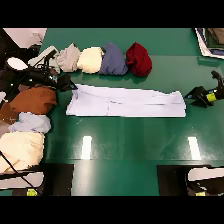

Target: Fold the shirts.

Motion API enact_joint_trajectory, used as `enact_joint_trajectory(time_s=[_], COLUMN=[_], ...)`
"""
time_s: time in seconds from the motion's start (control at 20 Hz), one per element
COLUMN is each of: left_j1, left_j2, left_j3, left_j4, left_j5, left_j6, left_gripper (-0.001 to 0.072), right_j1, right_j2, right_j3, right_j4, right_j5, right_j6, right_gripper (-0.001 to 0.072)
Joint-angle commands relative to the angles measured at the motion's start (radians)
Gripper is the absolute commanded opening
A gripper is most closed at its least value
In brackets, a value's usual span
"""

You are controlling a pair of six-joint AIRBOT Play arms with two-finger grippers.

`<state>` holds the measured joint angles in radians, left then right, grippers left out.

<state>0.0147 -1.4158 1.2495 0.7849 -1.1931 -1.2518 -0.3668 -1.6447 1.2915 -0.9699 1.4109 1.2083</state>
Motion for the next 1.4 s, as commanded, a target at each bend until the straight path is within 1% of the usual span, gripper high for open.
enact_joint_trajectory(time_s=[0.0,0.1,0.2,0.25,0.3,0.35,0.4,0.45,0.6,0.7,0.85,0.95,1.15,1.35], left_j1=[-0.068,-0.098,-0.117,-0.120,-0.126,-0.132,-0.140,-0.154,-0.213,-0.268,-0.374,-0.442,-0.555,-0.580], left_j2=[-0.001,-0.001,-0.001,-0.001,-0.001,-0.001,-0.001,-0.001,-0.029,-0.100,-0.261,-0.378,-0.577,-0.670], left_j3=[0.002,0.002,0.002,0.002,0.002,0.002,0.002,0.002,0.028,0.099,0.262,0.381,0.573,0.632], left_j4=[0.005,0.006,0.008,0.007,0.008,0.005,0.001,0.000,0.000,0.000,0.000,0.000,0.000,-0.001], left_j5=[0.016,0.026,0.026,0.026,0.031,0.034,0.043,0.058,0.132,0.134,0.135,0.135,0.134,0.167], left_j6=[-0.007,-0.032,-0.036,-0.047,-0.061,-0.062,-0.063,-0.066,-0.084,-0.085,-0.092,-0.112,-0.163,-0.234], left_gripper=[0.0023,0.0023,0.0023,0.0023,0.0022,0.0022,0.0022,0.0022,0.0022,0.0022,0.0022,0.0022,0.0022,0.0022], right_j1=[-0.027,0.000,0.029,0.047,0.061,0.066,0.072,0.072,0.072,0.073,0.073,0.089,0.215,0.366], right_j2=[-0.072,-0.109,-0.130,-0.134,-0.133,-0.133,-0.132,-0.126,-0.060,0.019,0.145,0.212,0.235,0.234], right_j3=[-0.039,-0.039,-0.039,-0.039,-0.039,-0.039,-0.039,-0.039,-0.039,-0.039,-0.038,-0.025,0.158,0.319], right_j4=[0.074,0.115,0.145,0.141,0.137,0.138,0.138,0.139,0.141,0.151,0.289,0.354,0.347,0.346], right_j5=[0.027,0.025,0.024,0.024,0.024,0.026,0.032,0.040,0.037,0.038,0.034,0.035,0.111,0.108], right_j6=[-0.111,-0.147,-0.170,-0.171,-0.172,-0.183,-0.188,-0.198,-0.196,-0.154,-0.072,-0.039,0.043,0.088], right_gripper=[0.0684,0.0666,0.0663,0.0588,0.0469,0.0327,0.0139,0.0029,0.0023,0.0023,0.0023,0.0023,0.0023,0.0023])
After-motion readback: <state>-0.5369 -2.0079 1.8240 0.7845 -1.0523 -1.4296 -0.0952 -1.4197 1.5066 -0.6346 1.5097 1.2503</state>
